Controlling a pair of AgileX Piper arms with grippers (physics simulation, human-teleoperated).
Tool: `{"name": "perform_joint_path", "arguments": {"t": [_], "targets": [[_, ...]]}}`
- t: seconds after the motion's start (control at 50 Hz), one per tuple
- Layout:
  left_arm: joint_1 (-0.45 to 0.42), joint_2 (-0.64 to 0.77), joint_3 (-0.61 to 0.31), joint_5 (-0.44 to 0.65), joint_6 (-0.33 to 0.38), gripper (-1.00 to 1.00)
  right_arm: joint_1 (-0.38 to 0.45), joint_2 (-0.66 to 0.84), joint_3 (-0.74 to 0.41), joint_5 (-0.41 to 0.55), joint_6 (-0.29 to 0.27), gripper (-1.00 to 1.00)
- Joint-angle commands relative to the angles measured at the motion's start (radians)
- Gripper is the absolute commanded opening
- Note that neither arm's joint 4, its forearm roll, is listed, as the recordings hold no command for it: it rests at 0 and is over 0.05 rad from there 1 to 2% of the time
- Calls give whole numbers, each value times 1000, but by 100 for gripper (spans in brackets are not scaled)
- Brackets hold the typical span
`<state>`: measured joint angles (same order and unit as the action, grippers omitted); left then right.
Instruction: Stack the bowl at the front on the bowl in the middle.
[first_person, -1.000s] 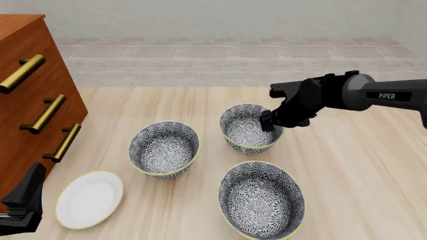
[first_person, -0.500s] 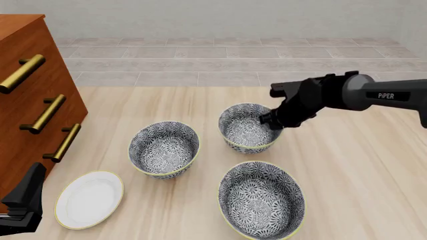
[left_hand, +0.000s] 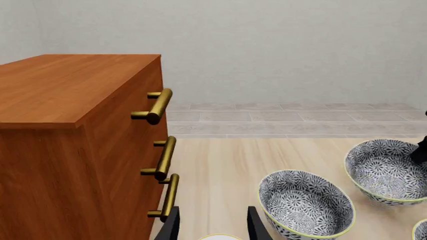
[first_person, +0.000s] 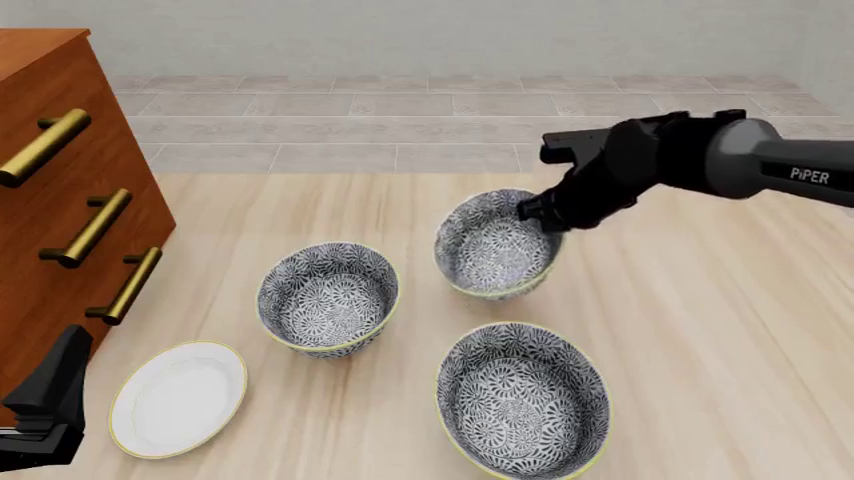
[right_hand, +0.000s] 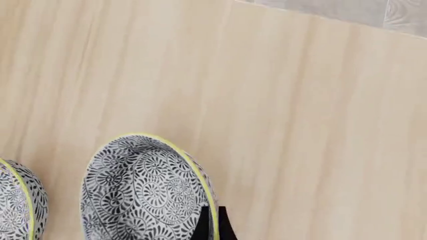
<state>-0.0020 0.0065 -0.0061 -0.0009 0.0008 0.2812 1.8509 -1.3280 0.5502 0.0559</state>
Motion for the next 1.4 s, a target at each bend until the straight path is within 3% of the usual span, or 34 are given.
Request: {"name": "perform_joint_path", "arguments": {"t": [0.02, 0.38, 0.62, 0.8, 1.4], "targets": [[1, -3, 2, -1, 2, 100, 21, -81, -88, 109, 24, -100], [1, -1, 4, -6, 3, 100, 42, -161, -130, 185, 23, -100], [1, -1, 4, -4, 1, 100, 127, -294, -123, 250, 18, -100], [1, -2, 3, -2, 1, 100, 173, -377, -48, 244, 19, -100], [1, -3, 2, -1, 0, 100, 205, -399, -33, 255, 9, -100]]}}
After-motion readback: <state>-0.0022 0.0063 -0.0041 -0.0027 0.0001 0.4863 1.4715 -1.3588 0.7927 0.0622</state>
